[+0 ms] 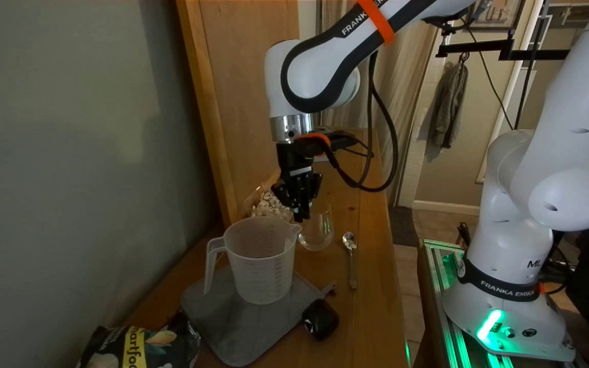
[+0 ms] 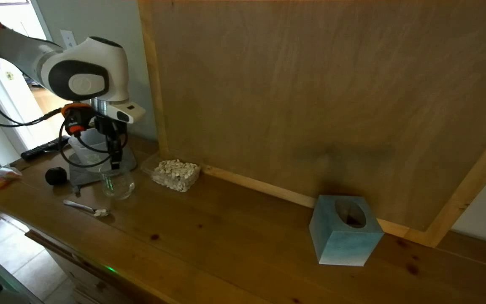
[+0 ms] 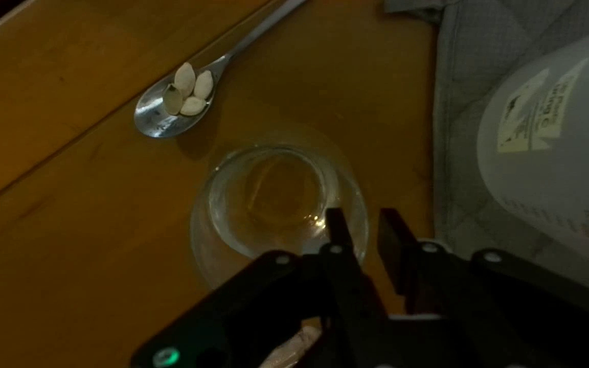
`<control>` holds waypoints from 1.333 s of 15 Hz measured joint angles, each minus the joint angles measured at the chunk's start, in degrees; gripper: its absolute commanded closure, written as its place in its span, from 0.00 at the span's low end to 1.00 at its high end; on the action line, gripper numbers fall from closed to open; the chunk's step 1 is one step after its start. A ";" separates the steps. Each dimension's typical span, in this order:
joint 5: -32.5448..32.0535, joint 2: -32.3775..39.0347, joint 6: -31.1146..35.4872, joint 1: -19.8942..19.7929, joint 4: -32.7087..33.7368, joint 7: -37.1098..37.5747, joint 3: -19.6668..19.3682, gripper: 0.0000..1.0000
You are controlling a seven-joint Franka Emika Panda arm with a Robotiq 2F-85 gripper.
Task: Pour the contents from the glass cup into the jar
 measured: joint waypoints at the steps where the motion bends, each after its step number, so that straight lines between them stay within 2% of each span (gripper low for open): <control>1: -0.24 0.00 0.00 0.00 0.00 0.00 0.00 1.00; 6: -1.31 0.29 0.00 -0.01 0.00 -0.66 -0.08 0.99; 11: -1.65 0.22 -0.26 0.25 0.18 -5.34 -0.03 0.99; 20: -7.10 -2.98 -8.68 2.64 5.26 -10.71 2.72 0.99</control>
